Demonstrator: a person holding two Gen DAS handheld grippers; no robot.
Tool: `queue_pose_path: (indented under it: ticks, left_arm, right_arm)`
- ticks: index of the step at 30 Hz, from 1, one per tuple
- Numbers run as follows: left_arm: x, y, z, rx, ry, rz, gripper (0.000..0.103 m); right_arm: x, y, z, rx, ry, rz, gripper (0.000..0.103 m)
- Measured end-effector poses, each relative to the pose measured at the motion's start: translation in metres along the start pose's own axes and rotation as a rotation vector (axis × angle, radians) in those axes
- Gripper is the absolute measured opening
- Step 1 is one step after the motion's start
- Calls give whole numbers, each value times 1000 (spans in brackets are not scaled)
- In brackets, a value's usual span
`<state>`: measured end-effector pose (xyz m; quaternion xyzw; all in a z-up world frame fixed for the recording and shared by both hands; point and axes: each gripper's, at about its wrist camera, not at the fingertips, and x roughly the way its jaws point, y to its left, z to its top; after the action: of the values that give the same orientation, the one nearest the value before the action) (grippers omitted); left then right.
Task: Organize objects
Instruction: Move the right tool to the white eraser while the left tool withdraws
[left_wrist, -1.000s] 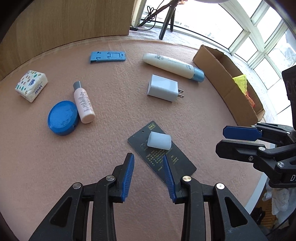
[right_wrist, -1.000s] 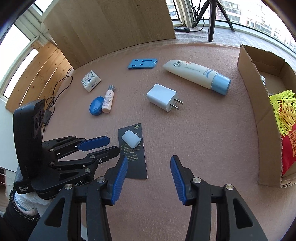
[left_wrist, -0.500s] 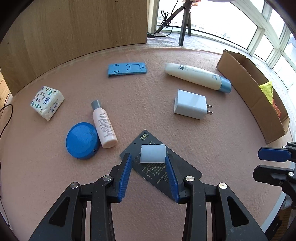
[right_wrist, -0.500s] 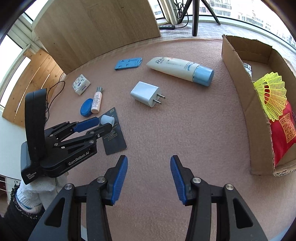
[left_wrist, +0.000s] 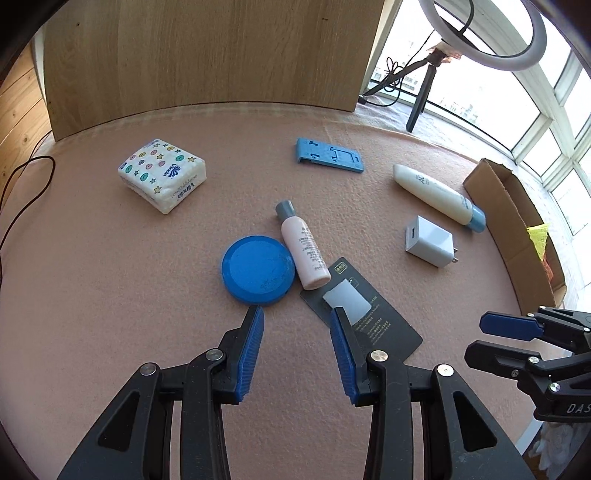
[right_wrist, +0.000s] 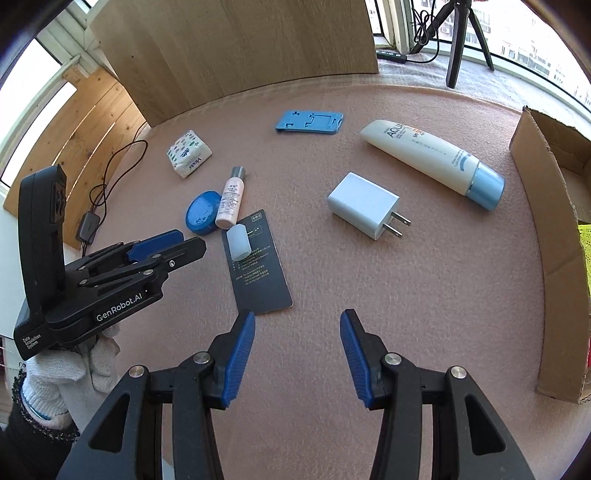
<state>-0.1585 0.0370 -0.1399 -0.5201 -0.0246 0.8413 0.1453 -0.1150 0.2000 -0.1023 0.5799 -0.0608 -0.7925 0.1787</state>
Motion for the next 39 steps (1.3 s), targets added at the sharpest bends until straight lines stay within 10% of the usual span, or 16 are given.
queue_pose_path:
  ticks: [11, 25, 39]
  left_arm:
    - [41, -50, 62, 177, 95, -16, 34]
    - [29, -30, 15, 309, 173, 76, 32]
    - [-8, 18, -50, 92, 172, -117, 32]
  right_arm:
    - [-4, -15, -10, 60, 2, -6, 44]
    - [1, -8, 0, 20, 0, 3, 44]
    - [24, 28, -3, -74, 59, 23, 42]
